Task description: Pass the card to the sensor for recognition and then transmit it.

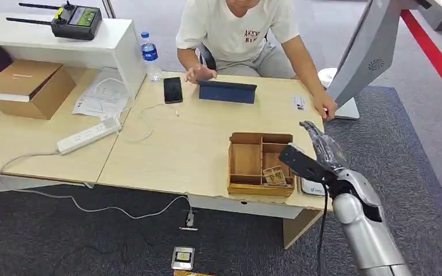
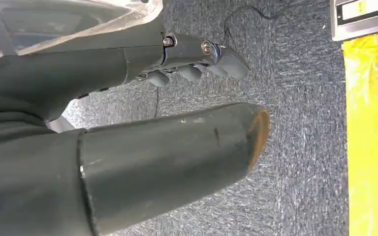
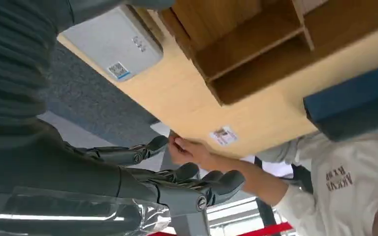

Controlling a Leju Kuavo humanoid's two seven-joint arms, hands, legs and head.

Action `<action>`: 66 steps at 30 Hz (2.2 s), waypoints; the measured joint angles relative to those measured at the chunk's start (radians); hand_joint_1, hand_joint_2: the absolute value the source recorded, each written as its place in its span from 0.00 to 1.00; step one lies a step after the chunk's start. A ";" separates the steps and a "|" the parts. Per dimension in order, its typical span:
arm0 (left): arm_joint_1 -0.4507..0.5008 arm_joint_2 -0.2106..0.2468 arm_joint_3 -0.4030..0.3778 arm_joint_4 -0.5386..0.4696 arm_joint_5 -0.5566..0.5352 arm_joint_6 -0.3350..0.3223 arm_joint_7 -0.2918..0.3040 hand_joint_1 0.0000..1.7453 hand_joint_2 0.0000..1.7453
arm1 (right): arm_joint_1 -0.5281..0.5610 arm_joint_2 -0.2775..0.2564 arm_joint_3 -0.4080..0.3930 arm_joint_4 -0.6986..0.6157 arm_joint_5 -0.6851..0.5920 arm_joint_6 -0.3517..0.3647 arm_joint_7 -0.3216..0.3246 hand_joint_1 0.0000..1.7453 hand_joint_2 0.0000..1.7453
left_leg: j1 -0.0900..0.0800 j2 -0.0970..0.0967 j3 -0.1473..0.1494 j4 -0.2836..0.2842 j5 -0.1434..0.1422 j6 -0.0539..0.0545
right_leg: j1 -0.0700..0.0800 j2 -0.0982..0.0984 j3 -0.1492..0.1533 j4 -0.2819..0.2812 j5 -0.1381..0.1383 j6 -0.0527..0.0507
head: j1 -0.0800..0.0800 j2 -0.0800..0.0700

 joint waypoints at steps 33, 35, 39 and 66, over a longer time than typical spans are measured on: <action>-0.003 -0.002 -0.017 0.000 -0.002 0.003 0.010 0.00 0.00 | 0.044 0.021 0.116 0.108 0.036 0.003 -0.016 0.00 1.00 | 0.000 0.000 0.001 0.000 0.000 0.000 | 0.000 0.000 0.000 0.000 0.000 0.000 | 0.000 0.000; -0.003 -0.002 -0.017 0.000 0.000 0.003 0.010 0.00 0.00 | 0.043 0.024 0.118 0.113 0.039 0.000 -0.014 0.00 1.00 | 0.000 0.000 0.001 0.000 0.000 0.000 | 0.000 0.000 0.000 0.000 0.000 0.000 | 0.000 0.000; -0.003 -0.002 -0.017 0.000 0.000 0.003 0.010 0.00 0.00 | 0.043 0.031 0.125 0.123 0.039 -0.010 -0.014 0.00 1.00 | 0.000 0.000 0.001 0.000 0.000 0.000 | 0.000 0.000 0.000 0.000 0.000 0.000 | 0.000 0.000; -0.003 -0.002 -0.024 0.000 0.003 0.006 0.010 0.00 0.00 | 0.036 0.039 0.142 0.153 0.054 -0.053 0.016 0.51 1.00 | 0.000 0.000 0.001 0.000 0.000 0.000 | 0.000 0.000 0.001 0.000 0.000 0.000 | 0.000 0.000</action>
